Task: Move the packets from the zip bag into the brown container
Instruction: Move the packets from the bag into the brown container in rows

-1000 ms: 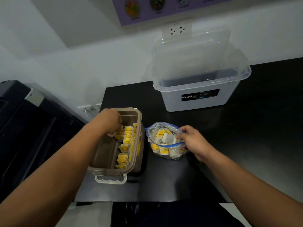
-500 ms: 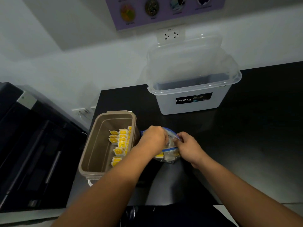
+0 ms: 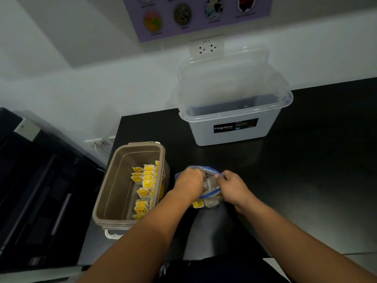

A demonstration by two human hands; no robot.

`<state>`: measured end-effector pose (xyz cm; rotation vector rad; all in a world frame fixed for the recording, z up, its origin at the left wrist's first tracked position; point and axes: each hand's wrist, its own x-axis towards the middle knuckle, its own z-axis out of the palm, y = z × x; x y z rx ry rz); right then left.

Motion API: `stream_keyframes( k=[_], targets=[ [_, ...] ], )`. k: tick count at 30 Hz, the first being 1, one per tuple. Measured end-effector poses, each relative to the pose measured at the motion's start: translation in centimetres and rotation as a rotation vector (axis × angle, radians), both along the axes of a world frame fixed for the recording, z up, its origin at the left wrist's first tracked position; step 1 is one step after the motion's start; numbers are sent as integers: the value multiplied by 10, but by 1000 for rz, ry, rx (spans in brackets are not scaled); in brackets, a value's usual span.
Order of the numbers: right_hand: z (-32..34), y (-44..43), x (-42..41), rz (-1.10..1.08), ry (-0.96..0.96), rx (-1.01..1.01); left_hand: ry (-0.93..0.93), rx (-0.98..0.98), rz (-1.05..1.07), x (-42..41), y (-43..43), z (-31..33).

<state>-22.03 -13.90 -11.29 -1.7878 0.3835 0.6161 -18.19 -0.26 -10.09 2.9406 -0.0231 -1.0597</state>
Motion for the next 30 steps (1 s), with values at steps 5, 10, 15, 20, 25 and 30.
stream_keyframes(
  k=[5,10,15,20,25,30],
  targets=[
    [-4,0,4,-164,94,131,-87,-64,-5,-11,4,1],
    [-2,0,3,-335,224,334,-298,-204,-22,-28,10,11],
    [-3,0,6,-344,228,346,-213,-295,38,-29,12,24],
    [0,1,6,-373,271,448,-353,-563,97,-39,23,21],
    [2,3,10,-337,228,469,-480,-766,265,-44,27,19],
    [-3,9,18,-306,167,348,-529,-844,332,-43,34,26]
  ],
)
